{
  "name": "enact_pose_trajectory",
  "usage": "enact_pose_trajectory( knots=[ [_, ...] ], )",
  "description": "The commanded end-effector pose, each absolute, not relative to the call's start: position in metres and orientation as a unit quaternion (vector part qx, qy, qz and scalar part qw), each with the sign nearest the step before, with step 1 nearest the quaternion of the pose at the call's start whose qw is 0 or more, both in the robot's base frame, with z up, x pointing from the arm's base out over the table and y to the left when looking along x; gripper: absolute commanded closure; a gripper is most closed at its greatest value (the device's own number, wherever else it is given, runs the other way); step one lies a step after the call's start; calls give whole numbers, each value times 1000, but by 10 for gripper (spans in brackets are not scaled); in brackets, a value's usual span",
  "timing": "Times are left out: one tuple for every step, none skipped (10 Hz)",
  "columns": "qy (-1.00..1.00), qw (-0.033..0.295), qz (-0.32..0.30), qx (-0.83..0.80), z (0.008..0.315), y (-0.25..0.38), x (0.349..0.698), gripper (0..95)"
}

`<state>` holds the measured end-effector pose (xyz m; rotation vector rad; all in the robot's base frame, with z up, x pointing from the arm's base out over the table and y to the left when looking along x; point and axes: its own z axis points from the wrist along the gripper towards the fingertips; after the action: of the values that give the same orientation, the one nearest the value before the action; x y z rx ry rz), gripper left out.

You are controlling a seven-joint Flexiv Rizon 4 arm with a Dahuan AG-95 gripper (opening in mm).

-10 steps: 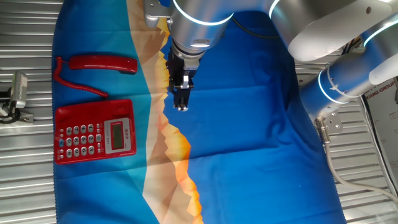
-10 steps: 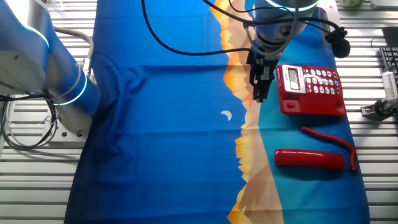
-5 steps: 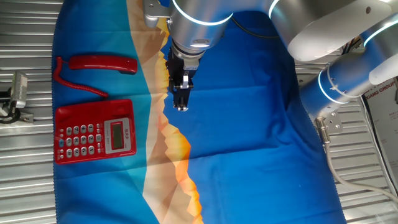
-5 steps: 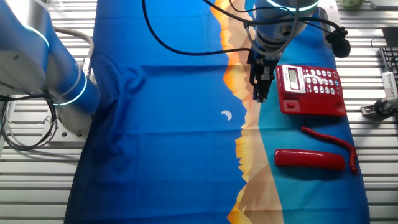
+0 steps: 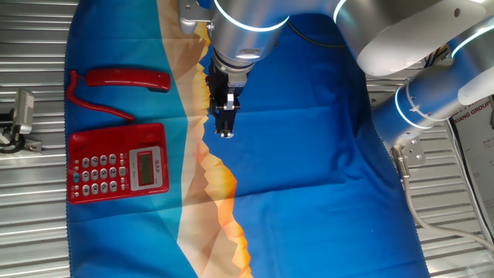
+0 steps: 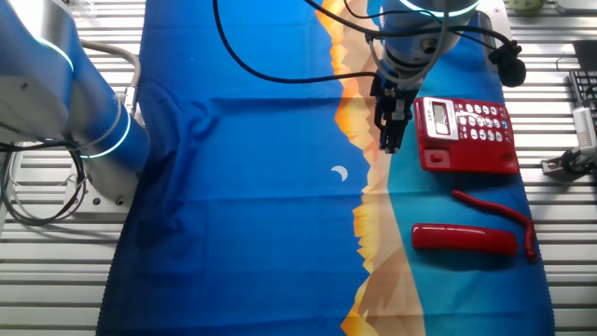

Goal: Place the handset of the telephone on the corresponding phone cradle

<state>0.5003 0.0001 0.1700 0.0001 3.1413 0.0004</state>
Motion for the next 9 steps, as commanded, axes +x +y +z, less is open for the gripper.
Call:
enact_pose_trajectory(
  knots=[
    [1000,0,0,0,170,0,500,0],
    [997,67,34,-20,170,0,500,950],
    [997,67,41,-18,170,0,500,950],
    [997,67,41,-18,170,0,500,950],
    [997,67,39,-18,171,0,500,950],
    [997,67,40,-19,171,-1,500,950],
    [997,67,39,-19,171,-1,500,950],
    [997,67,40,-19,171,-1,500,950],
    [997,67,40,-19,171,0,500,950]
  ],
)
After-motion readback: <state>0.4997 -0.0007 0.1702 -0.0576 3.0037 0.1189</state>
